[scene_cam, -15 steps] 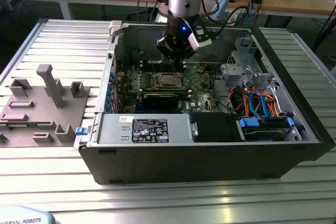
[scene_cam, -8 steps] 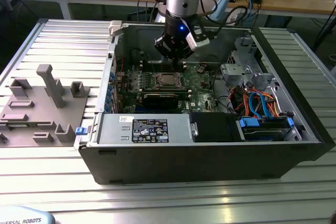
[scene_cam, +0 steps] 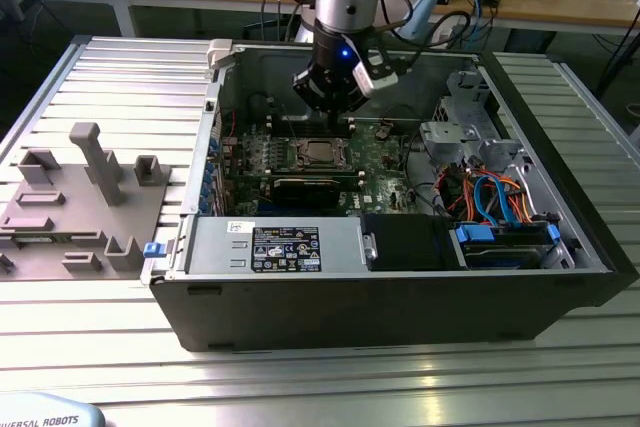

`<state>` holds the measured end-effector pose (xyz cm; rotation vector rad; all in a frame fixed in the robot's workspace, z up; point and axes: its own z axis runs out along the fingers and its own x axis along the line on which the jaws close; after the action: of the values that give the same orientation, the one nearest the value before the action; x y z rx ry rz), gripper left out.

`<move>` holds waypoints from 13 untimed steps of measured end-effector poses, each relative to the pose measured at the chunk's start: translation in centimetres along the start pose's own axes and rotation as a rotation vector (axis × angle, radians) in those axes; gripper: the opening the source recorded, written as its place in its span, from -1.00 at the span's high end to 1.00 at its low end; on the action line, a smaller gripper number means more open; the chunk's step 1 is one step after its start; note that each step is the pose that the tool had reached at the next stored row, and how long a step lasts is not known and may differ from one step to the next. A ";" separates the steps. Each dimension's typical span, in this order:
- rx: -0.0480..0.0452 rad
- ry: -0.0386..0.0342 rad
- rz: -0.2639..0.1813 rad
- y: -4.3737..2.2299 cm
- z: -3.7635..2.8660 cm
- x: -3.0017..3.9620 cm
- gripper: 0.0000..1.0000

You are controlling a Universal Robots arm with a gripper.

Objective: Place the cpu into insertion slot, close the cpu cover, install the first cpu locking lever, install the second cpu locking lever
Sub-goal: 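Install the first cpu locking lever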

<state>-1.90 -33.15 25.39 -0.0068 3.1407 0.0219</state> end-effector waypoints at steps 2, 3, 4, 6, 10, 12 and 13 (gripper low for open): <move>0.0001 0.0000 0.000 0.00 -0.01 0.12 0.79; 0.0001 -0.0001 0.000 0.00 -0.01 0.16 0.79; 0.0001 0.0000 0.000 0.00 -0.01 0.18 0.79; 0.0000 -0.0001 0.000 0.00 -0.01 0.23 0.79; 0.0001 -0.0001 0.000 0.00 -0.01 0.33 0.79; 0.0001 0.0000 0.000 0.00 -0.01 0.39 0.79; 0.0001 0.0000 0.000 0.00 -0.01 0.40 0.79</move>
<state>-2.31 -33.15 25.40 -0.0071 3.1407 0.0218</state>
